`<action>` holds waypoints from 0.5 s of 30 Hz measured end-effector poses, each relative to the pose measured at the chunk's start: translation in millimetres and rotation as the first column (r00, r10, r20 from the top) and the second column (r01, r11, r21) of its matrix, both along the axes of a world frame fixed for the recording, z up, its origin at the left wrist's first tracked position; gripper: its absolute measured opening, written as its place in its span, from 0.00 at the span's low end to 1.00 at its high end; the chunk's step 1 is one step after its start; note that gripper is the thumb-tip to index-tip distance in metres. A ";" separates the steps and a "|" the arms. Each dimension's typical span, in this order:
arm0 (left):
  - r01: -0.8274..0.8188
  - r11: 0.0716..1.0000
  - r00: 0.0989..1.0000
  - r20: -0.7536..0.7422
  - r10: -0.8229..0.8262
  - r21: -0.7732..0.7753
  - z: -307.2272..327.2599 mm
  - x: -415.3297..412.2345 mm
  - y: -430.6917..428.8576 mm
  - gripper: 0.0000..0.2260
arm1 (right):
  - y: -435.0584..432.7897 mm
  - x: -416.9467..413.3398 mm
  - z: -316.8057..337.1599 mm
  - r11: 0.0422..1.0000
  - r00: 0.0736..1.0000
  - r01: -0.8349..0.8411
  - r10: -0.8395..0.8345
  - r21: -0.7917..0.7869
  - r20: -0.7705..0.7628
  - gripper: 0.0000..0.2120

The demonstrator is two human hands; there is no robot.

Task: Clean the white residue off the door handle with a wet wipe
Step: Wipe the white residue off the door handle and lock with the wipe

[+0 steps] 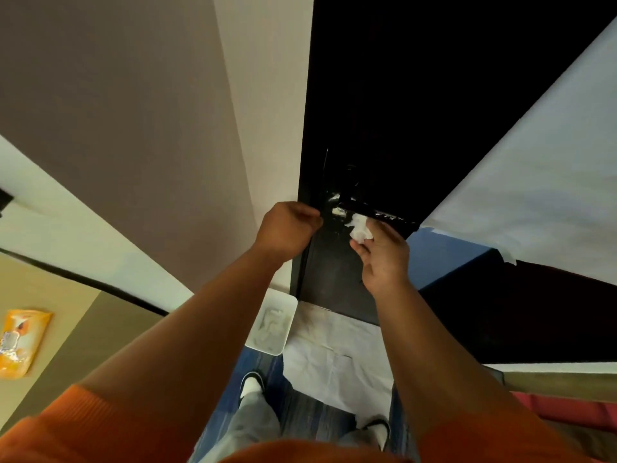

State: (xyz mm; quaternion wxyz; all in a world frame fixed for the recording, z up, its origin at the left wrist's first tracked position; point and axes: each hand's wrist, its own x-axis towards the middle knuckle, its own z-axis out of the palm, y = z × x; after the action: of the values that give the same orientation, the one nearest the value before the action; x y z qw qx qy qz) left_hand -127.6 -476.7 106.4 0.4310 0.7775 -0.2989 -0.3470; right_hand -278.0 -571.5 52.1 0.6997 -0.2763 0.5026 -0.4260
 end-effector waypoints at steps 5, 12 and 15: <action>-0.107 0.994 0.961 -0.256 0.100 -0.014 -20.6 -2.9 -11.5 0.07 | 0.2 7.8 -13.0 0.962 0.975 -0.106 0.050 -0.252 -0.216 0.06; -0.209 0.977 0.807 -0.570 0.155 -0.030 -37.4 -23.0 -31.1 0.07 | 1.8 9.6 -20.8 0.774 0.812 -0.393 0.040 -0.496 -0.583 0.11; -0.292 0.954 0.765 -0.616 0.189 -0.069 -43.5 -25.1 -35.5 0.08 | 0.3 4.9 -27.0 0.671 0.716 -0.506 -0.023 -0.542 -0.697 0.14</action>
State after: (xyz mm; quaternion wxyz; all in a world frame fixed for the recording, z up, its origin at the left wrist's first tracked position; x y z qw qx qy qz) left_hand -152.7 -512.2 62.9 0.6056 0.6211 -0.0708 -0.4924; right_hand -273.1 -571.3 25.2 0.3722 -0.7192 0.4674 -0.3546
